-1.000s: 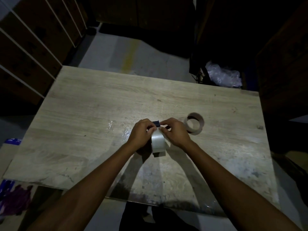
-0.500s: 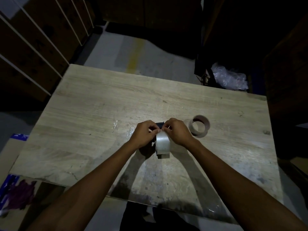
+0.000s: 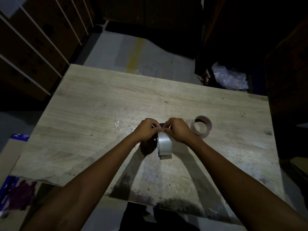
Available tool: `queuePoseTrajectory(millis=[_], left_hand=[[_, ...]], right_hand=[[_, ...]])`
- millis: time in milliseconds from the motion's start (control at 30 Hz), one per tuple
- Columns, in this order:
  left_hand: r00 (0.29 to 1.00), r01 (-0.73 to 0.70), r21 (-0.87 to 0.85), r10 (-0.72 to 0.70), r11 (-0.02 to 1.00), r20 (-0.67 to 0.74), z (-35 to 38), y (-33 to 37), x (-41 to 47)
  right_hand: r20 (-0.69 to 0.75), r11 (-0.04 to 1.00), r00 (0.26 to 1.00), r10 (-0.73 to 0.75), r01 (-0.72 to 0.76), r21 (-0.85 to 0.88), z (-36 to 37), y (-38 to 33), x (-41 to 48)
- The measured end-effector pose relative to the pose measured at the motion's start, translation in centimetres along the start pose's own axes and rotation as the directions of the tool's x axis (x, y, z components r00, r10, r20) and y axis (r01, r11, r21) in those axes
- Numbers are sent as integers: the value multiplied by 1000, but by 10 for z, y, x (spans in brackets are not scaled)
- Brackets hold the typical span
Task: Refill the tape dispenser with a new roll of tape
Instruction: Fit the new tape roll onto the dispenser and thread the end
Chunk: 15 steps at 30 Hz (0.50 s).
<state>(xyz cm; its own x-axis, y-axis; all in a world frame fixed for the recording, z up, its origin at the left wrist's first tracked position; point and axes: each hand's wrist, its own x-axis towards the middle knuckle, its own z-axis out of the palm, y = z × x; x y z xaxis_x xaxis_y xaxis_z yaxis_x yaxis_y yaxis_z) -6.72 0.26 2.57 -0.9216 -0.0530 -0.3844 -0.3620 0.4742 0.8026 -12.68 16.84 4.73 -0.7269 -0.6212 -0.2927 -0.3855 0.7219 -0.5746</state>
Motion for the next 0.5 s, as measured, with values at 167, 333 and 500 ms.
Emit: queuePoseTrajectory(millis=[167, 333, 500], left_hand=[[996, 53, -196, -67, 979, -65, 6, -1, -8], [935, 168, -478, -293, 862, -200, 20, -11, -14], [929, 198, -487, -320, 851, -183, 31, -16, -15]], right_hand=[[-4, 1000, 1000, 5, -5, -5, 2, 0, -2], [-40, 1000, 999, 0, 1, 14, 6, 1, -5], [-48, 999, 998, -36, 38, 39, 6, 6, -7]])
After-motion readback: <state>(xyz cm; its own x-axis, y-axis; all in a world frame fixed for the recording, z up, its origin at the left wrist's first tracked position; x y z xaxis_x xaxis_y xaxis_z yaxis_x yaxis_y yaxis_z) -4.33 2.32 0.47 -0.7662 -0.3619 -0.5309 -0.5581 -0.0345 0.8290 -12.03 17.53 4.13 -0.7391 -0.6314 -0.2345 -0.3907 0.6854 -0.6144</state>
